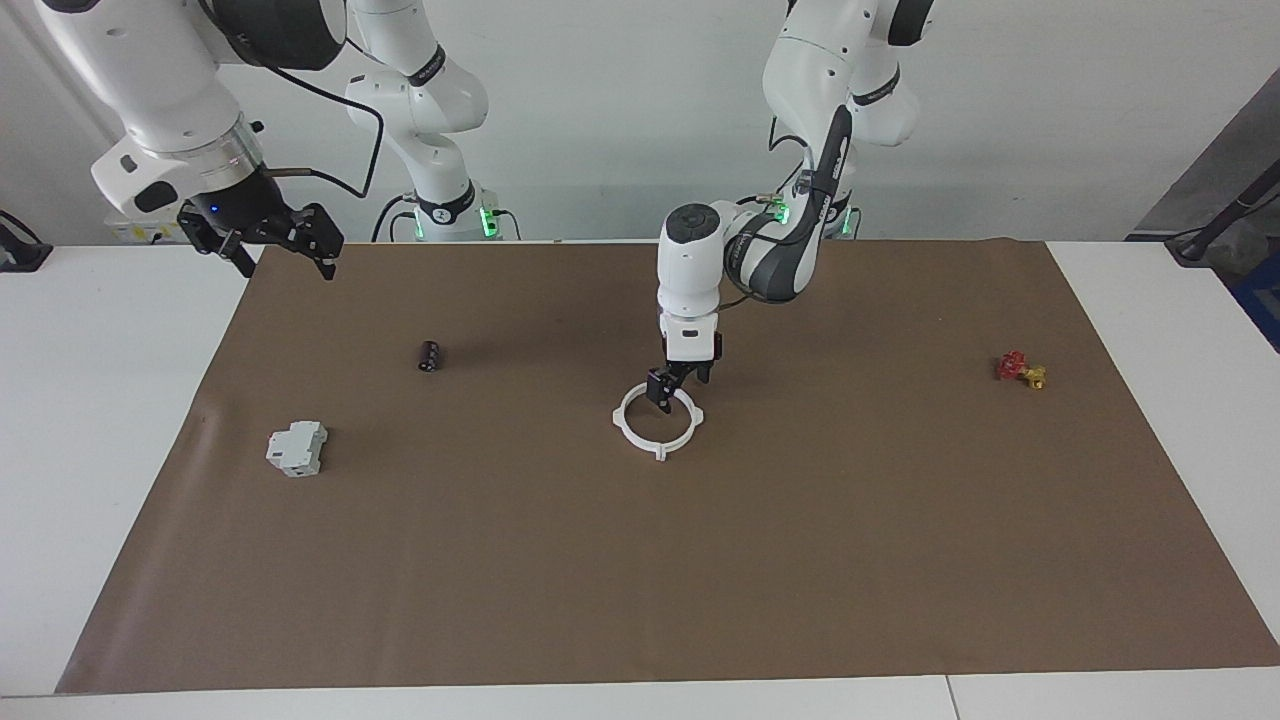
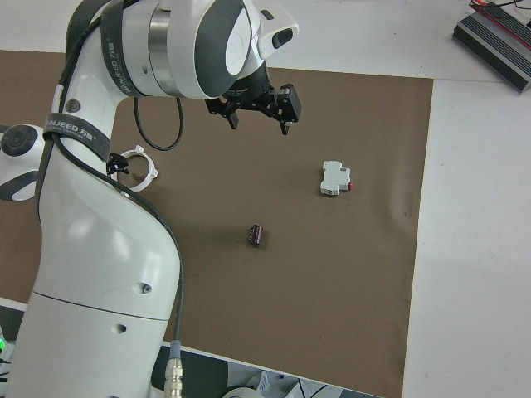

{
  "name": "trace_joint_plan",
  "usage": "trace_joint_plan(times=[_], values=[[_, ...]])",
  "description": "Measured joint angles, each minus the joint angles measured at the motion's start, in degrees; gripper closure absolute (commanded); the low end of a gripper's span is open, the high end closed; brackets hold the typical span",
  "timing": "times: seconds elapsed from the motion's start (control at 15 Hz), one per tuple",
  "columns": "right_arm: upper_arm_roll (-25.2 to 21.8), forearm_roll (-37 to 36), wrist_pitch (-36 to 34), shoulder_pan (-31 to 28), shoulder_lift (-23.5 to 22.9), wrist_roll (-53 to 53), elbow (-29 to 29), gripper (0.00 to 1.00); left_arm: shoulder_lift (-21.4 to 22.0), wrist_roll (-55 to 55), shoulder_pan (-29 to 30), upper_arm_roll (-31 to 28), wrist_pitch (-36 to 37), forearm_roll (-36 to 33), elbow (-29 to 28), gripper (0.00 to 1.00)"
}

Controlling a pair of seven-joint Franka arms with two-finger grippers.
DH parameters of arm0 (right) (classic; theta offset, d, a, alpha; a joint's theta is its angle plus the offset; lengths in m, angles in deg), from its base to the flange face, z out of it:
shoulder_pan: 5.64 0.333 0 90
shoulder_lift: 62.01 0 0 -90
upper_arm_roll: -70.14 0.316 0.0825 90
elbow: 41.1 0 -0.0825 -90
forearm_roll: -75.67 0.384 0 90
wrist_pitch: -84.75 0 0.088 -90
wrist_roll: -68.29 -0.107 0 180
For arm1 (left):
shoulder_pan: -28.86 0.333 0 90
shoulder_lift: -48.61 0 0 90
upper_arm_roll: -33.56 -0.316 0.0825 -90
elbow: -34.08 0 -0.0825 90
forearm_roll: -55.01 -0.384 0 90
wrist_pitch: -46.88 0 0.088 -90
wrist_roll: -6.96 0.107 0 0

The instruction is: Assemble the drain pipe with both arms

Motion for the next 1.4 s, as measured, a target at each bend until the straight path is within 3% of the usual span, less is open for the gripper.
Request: trace_joint_plan(times=[0.27,0.54,0.74,0.94,1.2,1.4], values=[[0.0,0.0,0.0,0.0,0.0,0.0,0.0,0.0,1.38,0.51,1.1,-0.79,3.33,-0.01,1.47,0.0],[0.0,0.0,0.0,0.0,0.0,0.0,0.0,0.0,9.2,7.48,7.07,-1.11,12.59,-0.01,2.78,0.0],[0.0,0.0,0.0,0.0,0.0,0.0,0.0,0.0,14.1,24.83,13.4,-1.29,22.02,1.8,4.47,0.0],[0.0,0.0,0.0,0.0,0.0,0.0,0.0,0.0,15.29,46.8,22.63,-1.63,33.01,5.54,10.96,0.0],[0.0,0.0,0.0,0.0,0.0,0.0,0.0,0.0,17.61,69.1,35.57,-2.0,39.83,7.99,14.57,0.0],[0.0,0.0,0.0,0.0,0.0,0.0,0.0,0.0,20.74,84.34,39.67,-2.37,44.88,8.0,14.65,0.0]])
